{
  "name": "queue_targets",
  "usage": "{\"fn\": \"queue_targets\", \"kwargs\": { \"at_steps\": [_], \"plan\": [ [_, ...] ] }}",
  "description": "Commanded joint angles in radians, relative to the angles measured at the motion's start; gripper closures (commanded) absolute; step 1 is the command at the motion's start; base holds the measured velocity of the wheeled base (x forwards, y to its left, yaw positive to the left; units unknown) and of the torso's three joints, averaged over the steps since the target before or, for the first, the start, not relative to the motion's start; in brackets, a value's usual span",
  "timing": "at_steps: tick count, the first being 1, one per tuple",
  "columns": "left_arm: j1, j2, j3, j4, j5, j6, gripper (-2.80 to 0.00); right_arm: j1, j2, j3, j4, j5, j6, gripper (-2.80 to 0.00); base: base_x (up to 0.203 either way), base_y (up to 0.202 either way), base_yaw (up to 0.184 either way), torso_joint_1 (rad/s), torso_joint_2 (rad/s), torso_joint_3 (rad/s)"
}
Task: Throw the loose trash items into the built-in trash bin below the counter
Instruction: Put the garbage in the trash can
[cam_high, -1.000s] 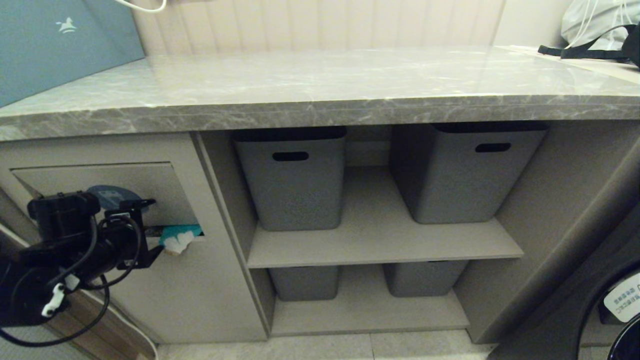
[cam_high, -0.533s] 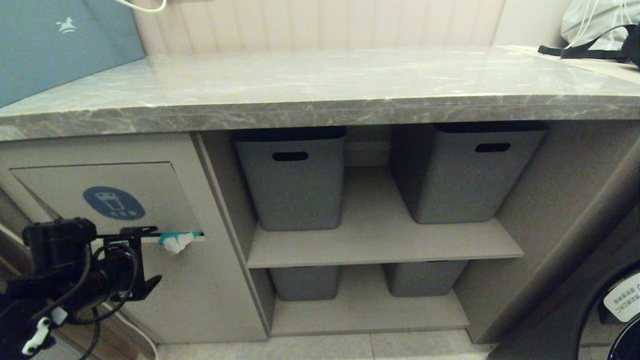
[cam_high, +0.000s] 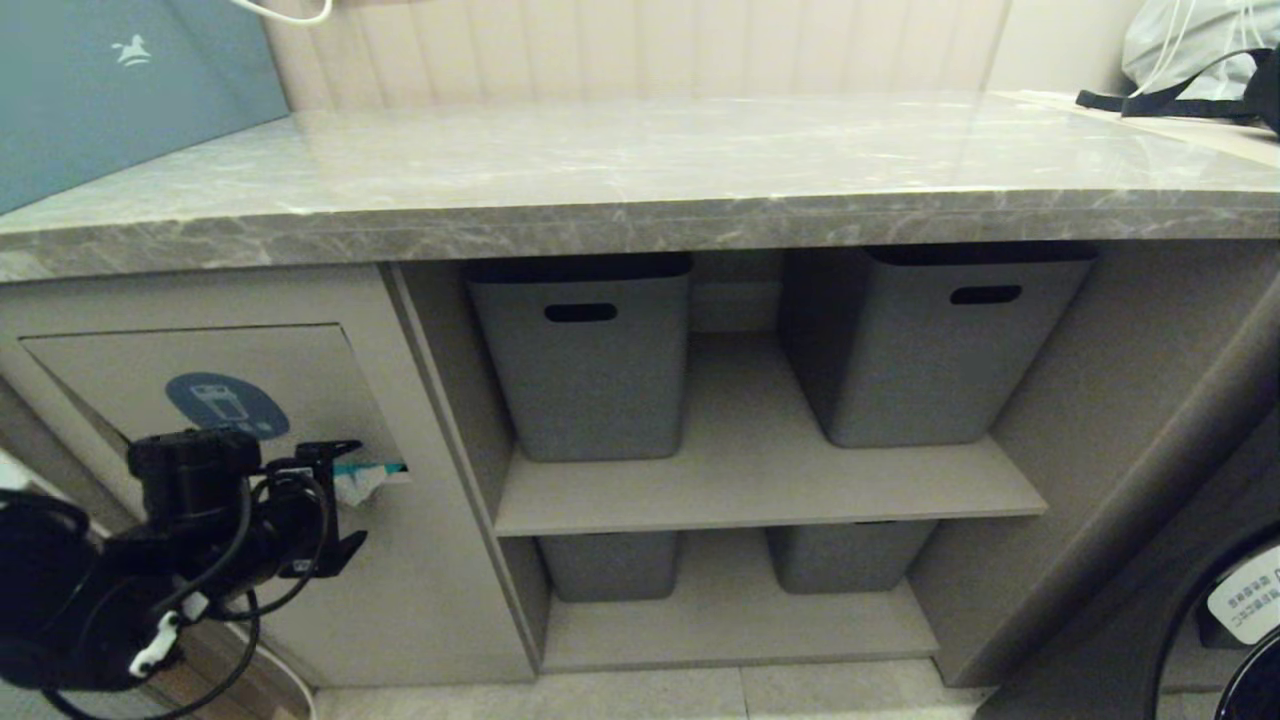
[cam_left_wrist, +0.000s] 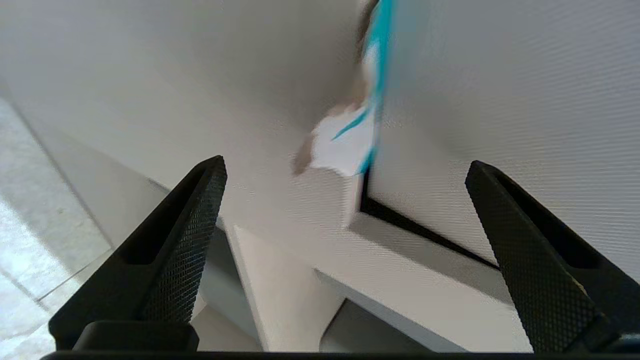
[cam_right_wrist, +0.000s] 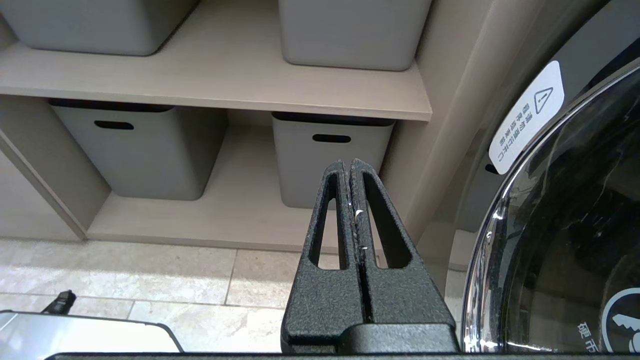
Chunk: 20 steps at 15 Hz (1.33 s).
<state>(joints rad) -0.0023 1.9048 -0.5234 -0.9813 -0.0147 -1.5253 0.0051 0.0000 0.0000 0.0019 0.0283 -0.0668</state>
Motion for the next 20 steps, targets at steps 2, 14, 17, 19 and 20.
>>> {"fn": "queue_targets", "kwargs": {
  "at_steps": [2, 14, 17, 19, 20],
  "plan": [
    [-0.010, 0.046, -0.012, -0.007, 0.011, -0.009, -2.80, 0.000, -0.002, 0.000, 0.000, 0.001, -0.001, 0.00, 0.000, 0.000, 0.000, 0.000, 0.00, 0.000],
    [0.005, 0.039, -0.043, -0.036, 0.035, -0.004, 0.00, 0.001, -0.002, 0.000, 0.000, 0.001, -0.001, 0.00, 0.000, 0.000, 0.000, 0.000, 0.00, 0.000],
    [0.018, 0.017, -0.043, -0.080, 0.042, -0.001, 0.00, 0.001, -0.002, 0.000, 0.000, 0.001, -0.001, 0.00, 0.000, 0.000, 0.000, 0.000, 0.00, 0.000],
    [0.021, 0.006, -0.031, -0.099, 0.043, 0.001, 0.00, 0.001, -0.002, 0.000, 0.000, 0.001, -0.001, 0.00, 0.000, 0.000, 0.000, 0.000, 0.00, 0.000],
    [0.021, 0.004, -0.025, -0.099, 0.046, 0.002, 0.00, 0.001, -0.002, 0.000, 0.000, 0.001, -0.001, 0.00, 0.000, 0.000, 0.000, 0.000, 0.00, 0.000]
  ]
}}
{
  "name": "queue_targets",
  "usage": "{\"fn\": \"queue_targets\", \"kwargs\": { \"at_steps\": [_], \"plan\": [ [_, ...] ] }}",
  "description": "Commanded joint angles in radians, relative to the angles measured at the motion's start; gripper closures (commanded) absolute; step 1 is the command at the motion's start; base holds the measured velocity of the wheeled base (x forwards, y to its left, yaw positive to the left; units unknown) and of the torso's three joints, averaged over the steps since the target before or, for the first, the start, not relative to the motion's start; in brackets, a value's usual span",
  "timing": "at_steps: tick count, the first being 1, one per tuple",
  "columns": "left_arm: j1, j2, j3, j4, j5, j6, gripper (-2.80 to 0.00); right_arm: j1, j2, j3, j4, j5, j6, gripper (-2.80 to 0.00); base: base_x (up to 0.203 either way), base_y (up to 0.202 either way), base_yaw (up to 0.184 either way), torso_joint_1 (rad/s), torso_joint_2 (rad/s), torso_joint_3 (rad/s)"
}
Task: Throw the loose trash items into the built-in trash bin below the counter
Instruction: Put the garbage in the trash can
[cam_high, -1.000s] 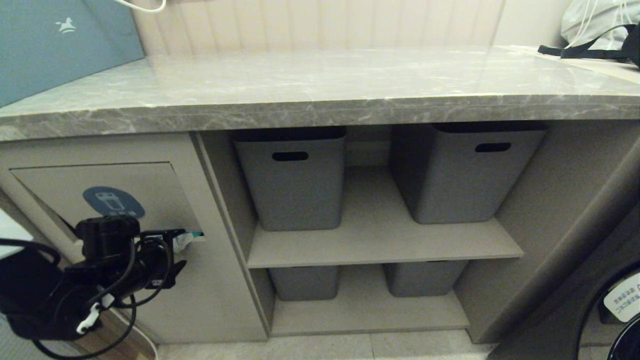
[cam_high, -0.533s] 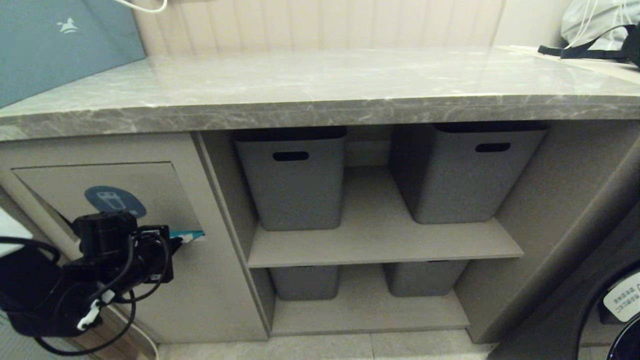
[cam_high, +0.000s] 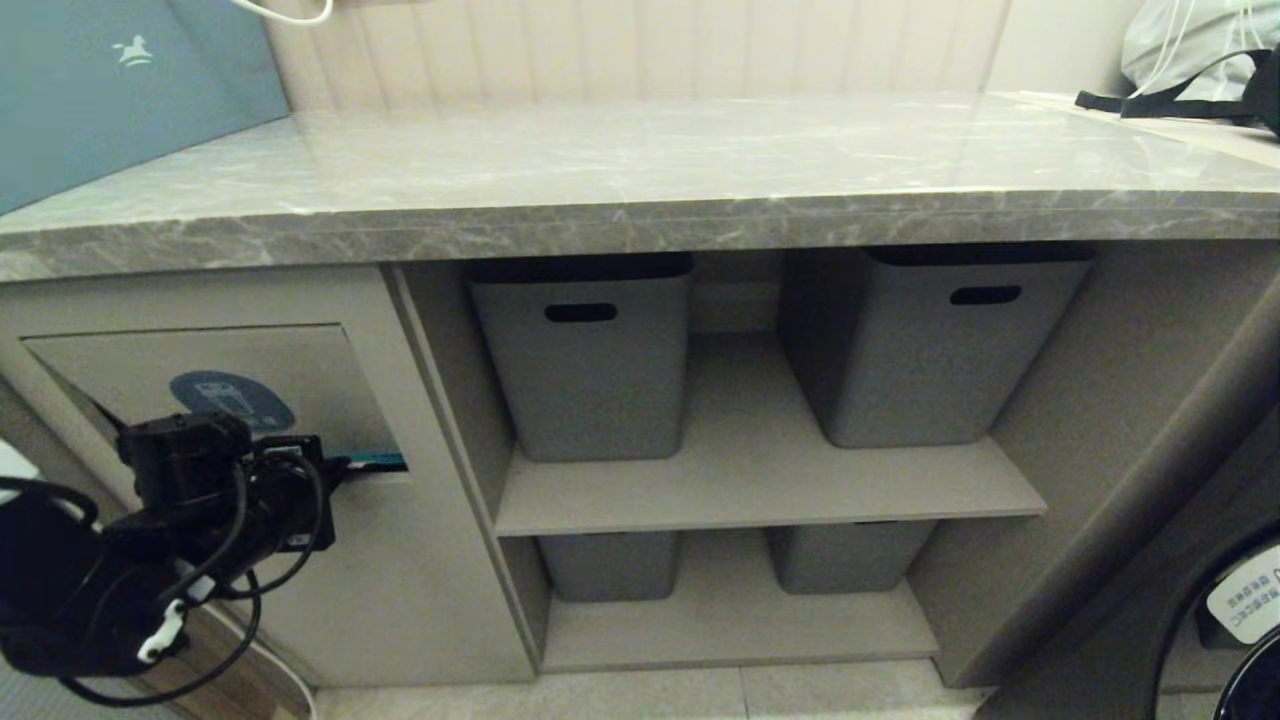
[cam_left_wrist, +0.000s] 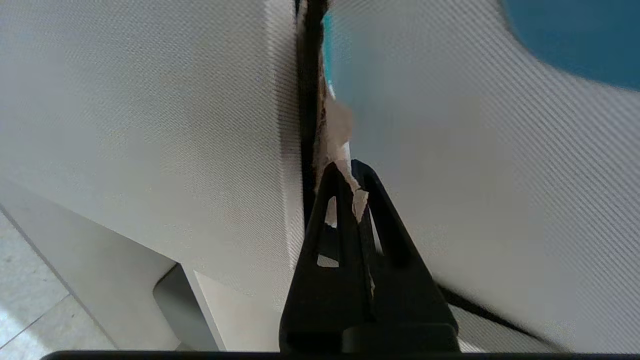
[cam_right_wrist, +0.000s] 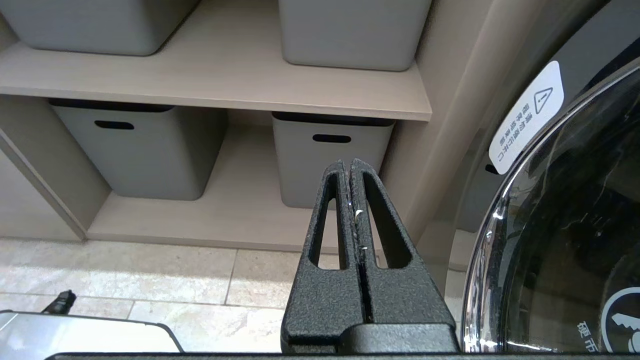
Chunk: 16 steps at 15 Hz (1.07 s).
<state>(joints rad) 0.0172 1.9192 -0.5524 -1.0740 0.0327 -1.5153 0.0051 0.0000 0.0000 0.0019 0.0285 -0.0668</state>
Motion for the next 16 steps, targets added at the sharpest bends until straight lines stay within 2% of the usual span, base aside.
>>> {"fn": "queue_targets", "kwargs": {
  "at_steps": [1, 8, 16],
  "plan": [
    [0.003, -0.015, 0.005, -0.008, 0.009, -0.008, 0.00, 0.001, -0.002, 0.000, 0.001, 0.001, -0.001, 0.00, 0.000, 0.000, 0.000, 0.000, 0.00, 0.000],
    [0.003, 0.000, -0.028, -0.063, 0.024, -0.008, 0.00, 0.000, -0.002, 0.000, 0.000, 0.001, -0.001, 0.00, 0.000, 0.000, 0.000, 0.000, 0.00, 0.000],
    [0.005, 0.148, -0.202, -0.069, 0.027, 0.020, 0.00, 0.001, -0.002, 0.000, 0.001, 0.001, -0.001, 0.00, 0.000, 0.000, 0.000, 0.000, 0.00, 0.000]
  ]
}}
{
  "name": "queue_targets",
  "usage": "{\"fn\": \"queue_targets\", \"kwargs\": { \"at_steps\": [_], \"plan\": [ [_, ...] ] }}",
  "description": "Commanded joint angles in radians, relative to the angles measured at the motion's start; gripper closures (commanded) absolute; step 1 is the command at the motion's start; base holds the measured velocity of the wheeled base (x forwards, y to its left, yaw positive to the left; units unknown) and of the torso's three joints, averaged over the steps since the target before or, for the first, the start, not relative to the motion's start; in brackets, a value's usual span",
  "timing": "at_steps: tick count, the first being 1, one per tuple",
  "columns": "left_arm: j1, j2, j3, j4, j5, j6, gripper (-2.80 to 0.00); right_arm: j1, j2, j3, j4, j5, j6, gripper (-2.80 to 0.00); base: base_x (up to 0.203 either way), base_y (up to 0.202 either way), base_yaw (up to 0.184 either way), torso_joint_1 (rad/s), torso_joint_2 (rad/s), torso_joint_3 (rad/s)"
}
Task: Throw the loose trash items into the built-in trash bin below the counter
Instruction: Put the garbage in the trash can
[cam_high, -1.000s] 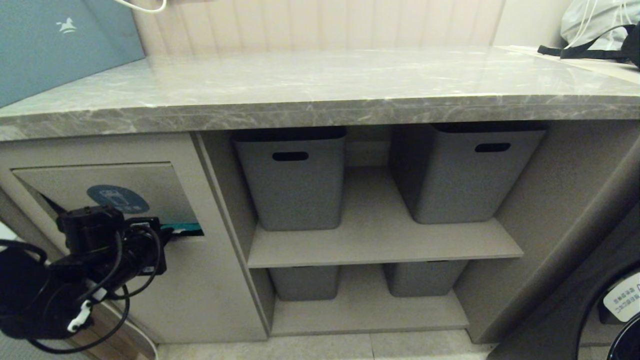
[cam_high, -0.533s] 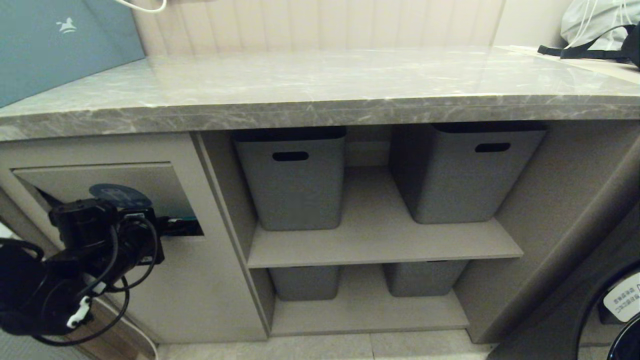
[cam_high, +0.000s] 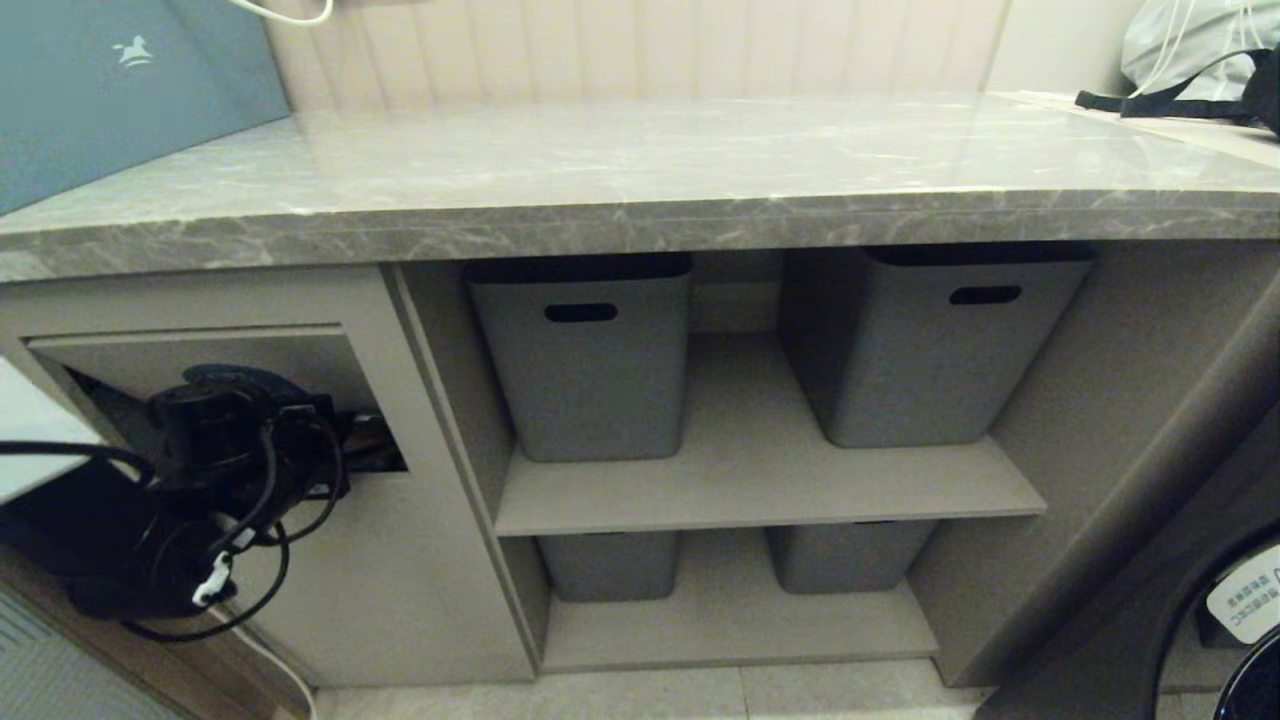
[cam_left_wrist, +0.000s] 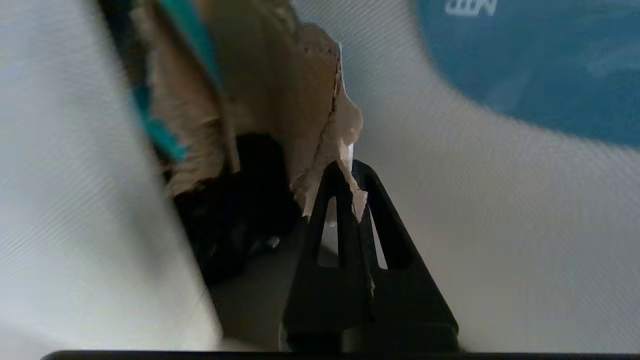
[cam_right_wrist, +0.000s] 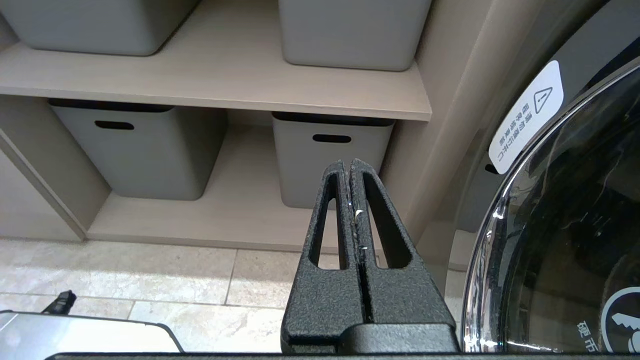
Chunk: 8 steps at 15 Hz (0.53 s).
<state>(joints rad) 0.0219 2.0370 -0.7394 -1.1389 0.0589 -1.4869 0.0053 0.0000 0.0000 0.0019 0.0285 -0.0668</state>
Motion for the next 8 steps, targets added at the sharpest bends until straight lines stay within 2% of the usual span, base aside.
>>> {"fn": "queue_targets", "kwargs": {
  "at_steps": [1, 3, 8],
  "plan": [
    [0.001, 0.034, -0.021, -0.008, 0.001, -0.009, 0.00, 0.001, -0.002, 0.000, 0.000, 0.001, -0.001, 0.00, 0.000, 0.000, 0.000, 0.000, 0.00, 0.000],
    [0.001, 0.060, -0.043, -0.065, 0.000, -0.015, 0.00, 0.001, -0.002, 0.000, 0.000, 0.001, -0.001, 0.00, 0.000, 0.000, 0.000, 0.000, 0.00, 0.000],
    [0.001, 0.087, -0.085, -0.075, -0.001, -0.042, 0.00, 0.001, -0.002, 0.000, 0.000, 0.001, -0.001, 0.00, 0.000, 0.000, 0.000, 0.000, 0.00, 0.000]
  ]
}}
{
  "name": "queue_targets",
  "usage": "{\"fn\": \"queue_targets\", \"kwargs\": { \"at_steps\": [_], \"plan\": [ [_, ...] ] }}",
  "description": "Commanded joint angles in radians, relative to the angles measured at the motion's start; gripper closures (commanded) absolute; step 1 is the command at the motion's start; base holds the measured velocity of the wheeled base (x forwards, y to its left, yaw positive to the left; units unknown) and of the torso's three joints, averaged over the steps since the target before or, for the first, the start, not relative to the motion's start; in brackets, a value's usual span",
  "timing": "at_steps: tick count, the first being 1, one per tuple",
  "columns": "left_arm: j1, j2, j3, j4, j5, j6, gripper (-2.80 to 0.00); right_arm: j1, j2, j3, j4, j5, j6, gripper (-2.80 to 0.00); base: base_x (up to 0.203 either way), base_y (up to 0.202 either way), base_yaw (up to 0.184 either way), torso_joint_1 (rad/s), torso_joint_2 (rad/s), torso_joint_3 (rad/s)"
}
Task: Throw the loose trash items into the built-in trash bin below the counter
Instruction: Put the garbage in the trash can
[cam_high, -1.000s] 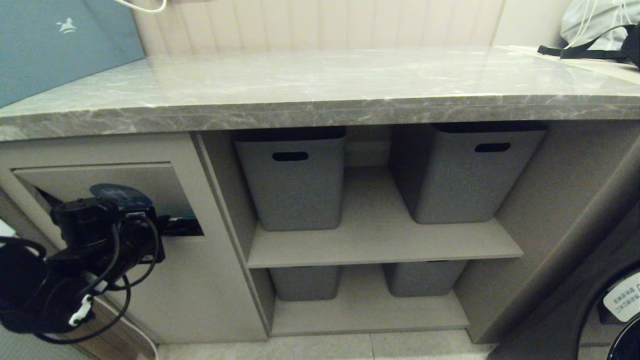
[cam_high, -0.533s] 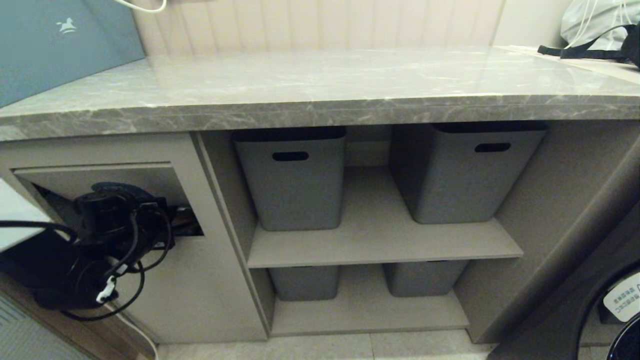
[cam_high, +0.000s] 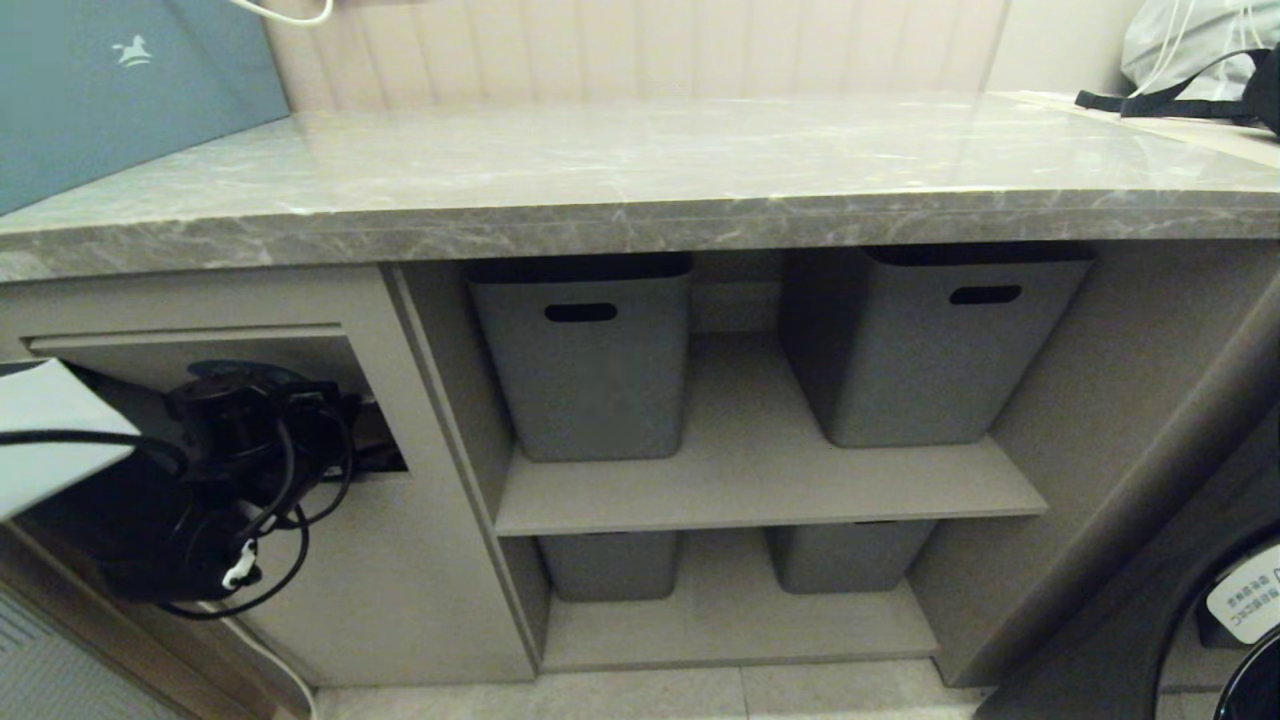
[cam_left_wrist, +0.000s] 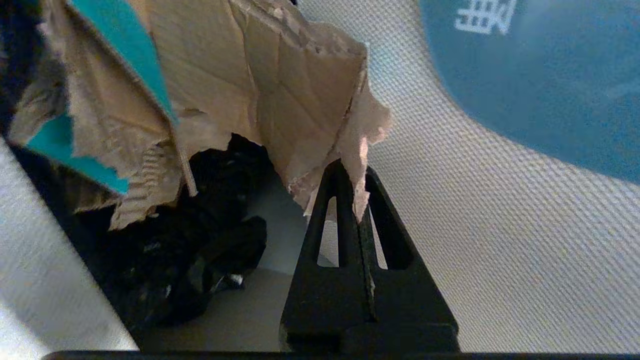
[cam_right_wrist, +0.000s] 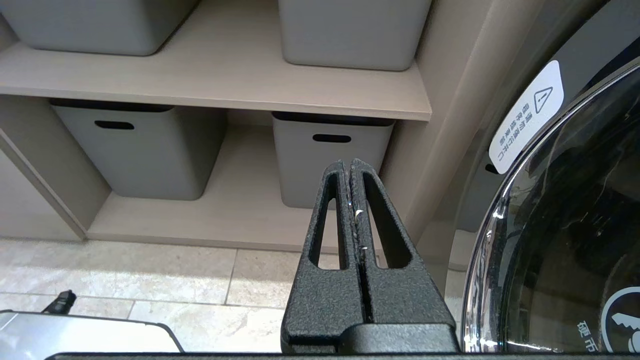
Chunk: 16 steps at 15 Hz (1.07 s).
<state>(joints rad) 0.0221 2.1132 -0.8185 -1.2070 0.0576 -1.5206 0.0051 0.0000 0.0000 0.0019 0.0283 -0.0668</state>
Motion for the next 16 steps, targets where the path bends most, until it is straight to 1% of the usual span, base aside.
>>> {"fn": "queue_targets", "kwargs": {
  "at_steps": [1, 4, 5, 6, 8, 9, 11, 16],
  "plan": [
    [0.001, 0.020, -0.020, -0.006, 0.001, -0.010, 0.00, 0.001, -0.002, 0.000, 0.000, 0.001, -0.001, 0.00, 0.000, 0.000, 0.000, 0.000, 0.00, 0.000],
    [-0.001, 0.031, -0.053, -0.005, 0.001, -0.009, 0.00, 0.001, -0.002, 0.000, 0.001, 0.001, -0.001, 0.00, 0.000, 0.000, 0.000, 0.000, 0.00, 0.000],
    [-0.001, 0.035, -0.057, -0.004, 0.002, -0.010, -2.80, 0.000, -0.002, 0.000, 0.000, 0.001, -0.001, 0.00, 0.000, 0.000, 0.000, 0.000, 0.00, 0.000],
    [-0.002, 0.037, -0.062, -0.005, 0.002, -0.010, -2.80, 0.001, -0.002, 0.000, 0.000, 0.001, -0.001, 0.00, 0.000, 0.000, 0.000, 0.000, 0.00, 0.000],
    [-0.005, 0.038, -0.062, -0.005, 0.003, -0.031, -2.80, 0.001, -0.002, 0.000, 0.000, 0.001, -0.001, 0.00, 0.000, 0.000, 0.000, 0.000, 0.00, 0.000],
    [-0.006, 0.037, -0.062, -0.005, 0.004, -0.059, -2.80, 0.001, -0.002, 0.000, 0.000, 0.001, -0.001, 0.00, 0.000, 0.000, 0.000, 0.000, 0.00, 0.000],
    [-0.007, 0.039, -0.062, -0.005, 0.004, -0.089, -2.80, 0.001, -0.002, 0.000, 0.000, 0.001, -0.001, 0.00, 0.000, 0.000, 0.000, 0.000, 0.00, 0.000],
    [-0.007, 0.045, -0.085, -0.004, 0.007, -0.091, -2.80, 0.001, -0.002, 0.000, 0.001, 0.001, -0.001, 0.00, 0.000, 0.000, 0.000, 0.000, 0.00, 0.000]
  ]
}}
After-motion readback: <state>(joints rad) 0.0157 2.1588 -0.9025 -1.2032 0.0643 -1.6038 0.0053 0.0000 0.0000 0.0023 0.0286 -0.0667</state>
